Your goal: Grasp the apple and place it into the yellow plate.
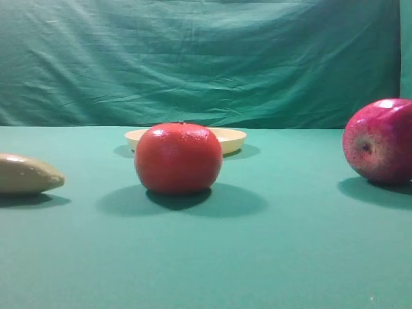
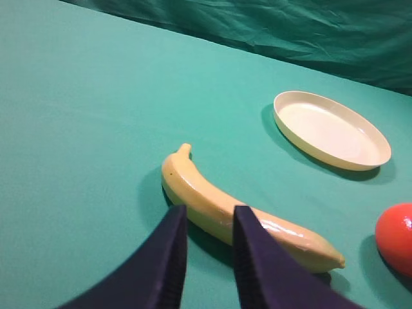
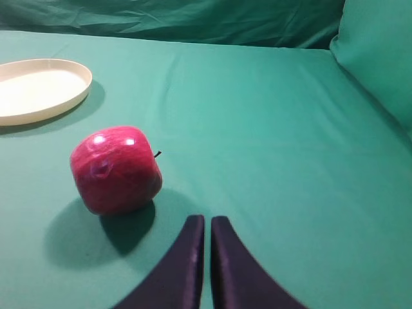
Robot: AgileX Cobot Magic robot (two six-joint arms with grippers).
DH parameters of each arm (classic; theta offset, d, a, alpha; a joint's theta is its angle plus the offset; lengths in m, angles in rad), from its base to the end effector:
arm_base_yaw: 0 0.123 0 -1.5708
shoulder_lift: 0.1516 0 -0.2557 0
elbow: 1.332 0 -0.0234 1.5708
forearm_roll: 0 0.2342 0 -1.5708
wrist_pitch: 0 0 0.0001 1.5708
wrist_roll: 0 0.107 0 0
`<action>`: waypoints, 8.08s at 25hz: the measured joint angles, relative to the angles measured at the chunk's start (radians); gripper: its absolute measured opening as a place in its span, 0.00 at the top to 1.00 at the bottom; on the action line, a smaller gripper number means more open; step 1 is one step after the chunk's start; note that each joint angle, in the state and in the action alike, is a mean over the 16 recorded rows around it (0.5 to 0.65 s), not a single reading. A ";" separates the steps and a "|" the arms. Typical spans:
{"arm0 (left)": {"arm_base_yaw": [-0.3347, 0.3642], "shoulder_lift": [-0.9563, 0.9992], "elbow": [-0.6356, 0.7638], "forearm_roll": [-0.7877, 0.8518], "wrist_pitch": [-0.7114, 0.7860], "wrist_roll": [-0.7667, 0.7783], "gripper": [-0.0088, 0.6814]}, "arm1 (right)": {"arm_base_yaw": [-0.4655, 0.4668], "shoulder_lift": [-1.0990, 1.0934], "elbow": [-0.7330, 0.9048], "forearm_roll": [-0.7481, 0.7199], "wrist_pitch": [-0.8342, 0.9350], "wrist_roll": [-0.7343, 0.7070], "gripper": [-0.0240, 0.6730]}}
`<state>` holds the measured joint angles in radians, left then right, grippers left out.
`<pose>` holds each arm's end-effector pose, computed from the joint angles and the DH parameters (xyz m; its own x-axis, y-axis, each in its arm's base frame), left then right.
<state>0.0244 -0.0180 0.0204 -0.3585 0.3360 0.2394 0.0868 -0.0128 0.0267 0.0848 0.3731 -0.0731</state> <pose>0.0817 -0.0104 0.1758 -0.2369 -0.1056 -0.9658 0.0649 0.9901 -0.1241 0.0802 0.0103 0.1673 -0.2937 -0.0197 -0.9557 -0.1143 0.9933 0.0147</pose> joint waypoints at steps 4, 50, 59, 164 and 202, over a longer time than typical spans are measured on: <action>0.000 0.000 0.000 0.000 0.000 0.000 0.76 | 0.000 0.000 0.000 0.000 0.000 0.000 0.97; 0.000 0.000 0.000 0.000 0.000 0.000 0.76 | 0.000 0.347 -0.421 0.278 0.198 -0.276 0.97; 0.000 0.000 0.000 0.000 0.000 0.000 0.76 | 0.003 0.720 -0.607 0.272 0.356 -0.422 0.97; 0.000 0.000 0.000 0.000 0.000 0.000 0.76 | 0.372 1.473 -1.627 0.107 0.562 -0.193 0.97; 0.000 0.000 0.000 0.000 0.000 0.000 0.76 | 0.297 0.364 -0.696 0.052 0.376 -0.132 0.97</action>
<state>0.0244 -0.0180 0.0204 -0.3585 0.3360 0.2394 0.3842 0.3517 -0.6689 0.1372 0.7488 -0.2047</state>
